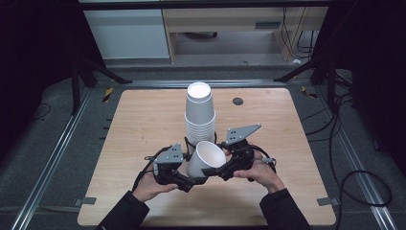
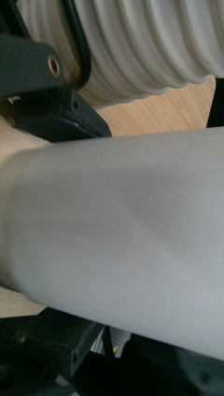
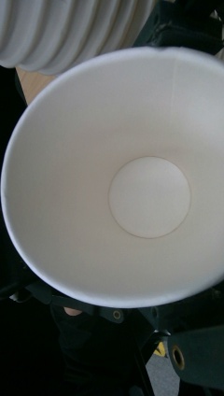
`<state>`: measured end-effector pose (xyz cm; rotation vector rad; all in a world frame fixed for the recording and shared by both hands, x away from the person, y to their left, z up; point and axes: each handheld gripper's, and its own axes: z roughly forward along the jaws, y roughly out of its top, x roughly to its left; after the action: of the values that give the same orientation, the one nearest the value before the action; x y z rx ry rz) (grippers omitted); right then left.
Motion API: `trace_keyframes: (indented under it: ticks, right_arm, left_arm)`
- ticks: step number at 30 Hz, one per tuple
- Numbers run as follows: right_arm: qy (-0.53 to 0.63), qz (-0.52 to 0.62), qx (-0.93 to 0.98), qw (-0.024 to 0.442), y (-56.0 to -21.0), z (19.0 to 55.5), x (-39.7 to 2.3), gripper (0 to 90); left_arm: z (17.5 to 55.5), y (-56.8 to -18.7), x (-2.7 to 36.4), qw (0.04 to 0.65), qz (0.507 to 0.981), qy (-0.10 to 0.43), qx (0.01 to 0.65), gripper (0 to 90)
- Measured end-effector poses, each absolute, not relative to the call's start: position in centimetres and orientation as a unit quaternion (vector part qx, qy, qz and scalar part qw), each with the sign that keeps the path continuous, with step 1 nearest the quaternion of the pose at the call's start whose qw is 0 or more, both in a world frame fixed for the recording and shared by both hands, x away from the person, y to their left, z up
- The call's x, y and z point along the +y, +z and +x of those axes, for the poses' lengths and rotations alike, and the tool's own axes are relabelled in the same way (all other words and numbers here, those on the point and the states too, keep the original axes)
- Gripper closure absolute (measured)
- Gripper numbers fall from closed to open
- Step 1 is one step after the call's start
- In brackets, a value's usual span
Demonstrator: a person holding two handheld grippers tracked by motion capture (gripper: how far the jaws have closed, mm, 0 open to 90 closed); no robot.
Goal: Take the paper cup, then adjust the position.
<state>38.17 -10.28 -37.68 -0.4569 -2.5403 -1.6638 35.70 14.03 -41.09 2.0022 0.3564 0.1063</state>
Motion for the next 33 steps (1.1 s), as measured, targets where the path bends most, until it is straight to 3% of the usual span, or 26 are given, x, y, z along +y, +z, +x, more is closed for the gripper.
trace_keyframes:
  ticks: [13, 33]
  right_arm:
    - [-0.548, -0.191, -0.814, -0.021, -35.6, 38.1, -14.4, 12.8]
    - [-0.473, -0.354, -0.789, -0.167, -35.3, 39.5, -20.4, 12.9]
  left_arm:
    - [36.0, -42.1, 16.5, 0.494, 0.842, 0.055, 0.211, 14.3]
    - [37.8, -43.3, 23.6, 0.456, 0.796, 0.116, 0.382, 16.5]
